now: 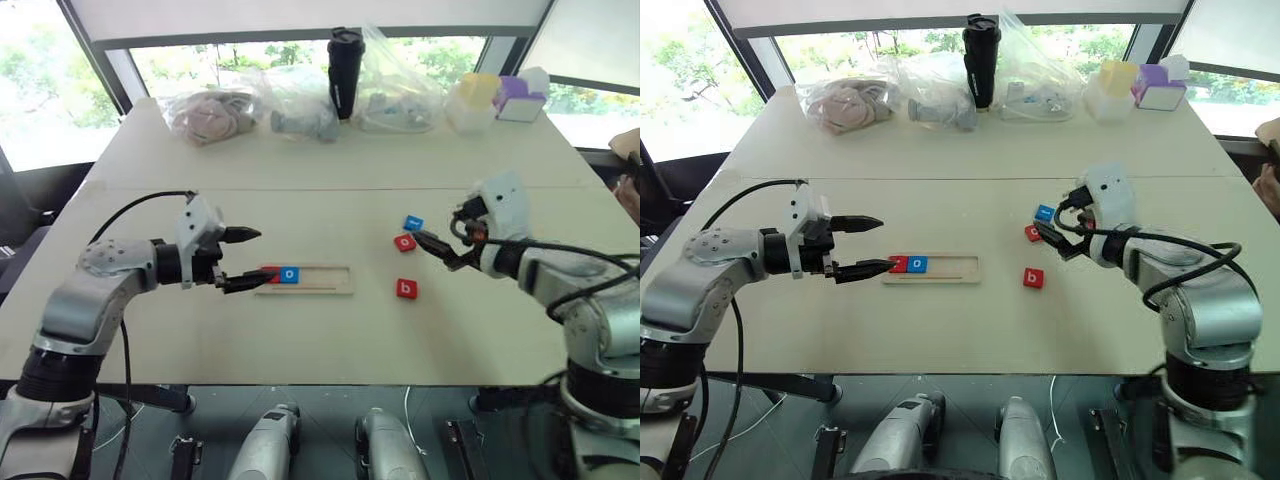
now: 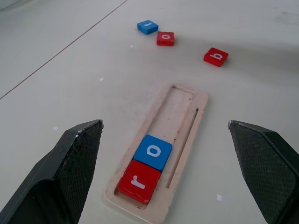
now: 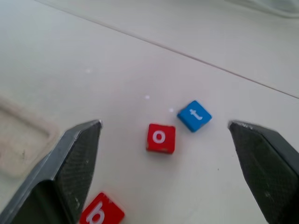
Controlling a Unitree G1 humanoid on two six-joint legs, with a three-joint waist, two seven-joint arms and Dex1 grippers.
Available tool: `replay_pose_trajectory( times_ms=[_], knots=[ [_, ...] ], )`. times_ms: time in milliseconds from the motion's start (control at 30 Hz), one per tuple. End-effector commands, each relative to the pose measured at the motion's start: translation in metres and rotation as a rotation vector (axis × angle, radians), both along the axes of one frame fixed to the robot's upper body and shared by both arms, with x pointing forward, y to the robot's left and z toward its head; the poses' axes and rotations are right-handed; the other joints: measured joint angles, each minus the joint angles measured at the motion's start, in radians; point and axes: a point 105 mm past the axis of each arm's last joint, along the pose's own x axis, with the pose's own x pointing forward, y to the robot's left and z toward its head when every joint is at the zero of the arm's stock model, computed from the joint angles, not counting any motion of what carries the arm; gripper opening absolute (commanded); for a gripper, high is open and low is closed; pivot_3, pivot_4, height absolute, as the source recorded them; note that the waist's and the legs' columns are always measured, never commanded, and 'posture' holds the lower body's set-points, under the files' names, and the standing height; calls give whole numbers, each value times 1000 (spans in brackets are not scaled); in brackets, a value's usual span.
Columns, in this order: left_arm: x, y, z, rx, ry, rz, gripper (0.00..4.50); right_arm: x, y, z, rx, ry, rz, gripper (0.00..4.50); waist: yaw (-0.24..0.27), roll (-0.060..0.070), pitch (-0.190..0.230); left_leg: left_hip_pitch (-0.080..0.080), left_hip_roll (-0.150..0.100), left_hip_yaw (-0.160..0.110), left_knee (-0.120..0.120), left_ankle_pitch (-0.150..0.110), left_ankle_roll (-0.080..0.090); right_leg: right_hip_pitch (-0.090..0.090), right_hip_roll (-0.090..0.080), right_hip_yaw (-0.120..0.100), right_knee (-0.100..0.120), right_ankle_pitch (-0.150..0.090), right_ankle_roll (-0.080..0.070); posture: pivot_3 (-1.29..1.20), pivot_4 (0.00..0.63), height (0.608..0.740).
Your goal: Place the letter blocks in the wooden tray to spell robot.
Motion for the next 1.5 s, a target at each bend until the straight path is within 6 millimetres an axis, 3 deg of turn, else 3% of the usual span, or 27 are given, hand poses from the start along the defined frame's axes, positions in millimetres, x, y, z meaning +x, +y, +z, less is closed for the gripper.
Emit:
replay_pose_trajectory(
  times_ms=[33, 100, 233, 633, 733, 900, 967, 1100, 1300, 1500],
  knots=[
    [-15, -6, 12, 76, -25, -113, 4500, -12, -5, -28, -125, 72, 262, 4456, -1, 0, 0, 0, 0, 0, 0, -1, 1, 2, 0, 0, -2, 0, 1, 0, 150, 740],
    [-24, -9, 10, 129, -5, -172, 4500, -15, -8, -45, -138, 135, 344, 4456, -6, -1, 1, 0, -1, 2, 0, -1, 2, 2, -1, 0, -4, 0, 1, 0, 150, 740],
    [-28, -16, 1, 177, -5, -213, 4500, -10, -5, -60, -122, 161, 424, 4456, -4, -1, 1, 2, -1, 5, 1, -2, 3, 3, -4, 2, -4, 1, 1, 0, 150, 740],
    [-35, -30, -3, 124, 5, -224, 4500, 6, -7, -77, -163, 155, 450, 4456, 3, -1, 1, 3, -1, 2, 1, -2, 3, 4, -4, 2, -5, 2, 0, 0, 150, 740],
    [-35, -29, -3, 120, 6, -210, 4500, 7, -5, -76, -142, 148, 458, 3599, 2, -1, 1, 3, -1, 2, 1, -2, 2, 5, -4, 2, -5, 2, 0, 0, 150, 740],
    [-34, -25, -5, 124, 8, -193, 4500, 10, -2, -72, -120, 140, 450, 1137, 2, -1, 1, 4, -1, 2, 2, -2, 2, 5, -4, 2, -4, 2, 0, 0, 150, 740],
    [-33, -23, -5, 124, 10, -180, 4500, 12, -1, -70, -110, 133, 442, 1161, 2, -1, 1, 4, -1, 2, 2, -2, 2, 5, -4, 2, -4, 2, 0, 0, 150, 740],
    [-28, -9, -6, 133, 11, -113, 4500, 18, 15, -54, -77, 81, 463, 1161, -2, -1, 1, 4, -1, 2, 1, -2, 2, 5, -4, 2, -4, 2, 0, 0, 150, 740],
    [-22, 21, -1, 116, 27, 10, 4500, 29, 77, -27, -39, 14, 624, 1161, -6, -1, 1, 4, 0, 2, 1, -2, 2, 4, -3, 2, -3, 2, 0, 0, 150, 740],
    [-22, 31, -5, 129, 26, 60, 4500, 43, 121, -36, -90, 31, 728, 1161, 4, -1, 1, 4, -2, 1, 1, -1, 2, 5, -2, 2, -4, 2, 0, 0, 150, 740]
  ],
)
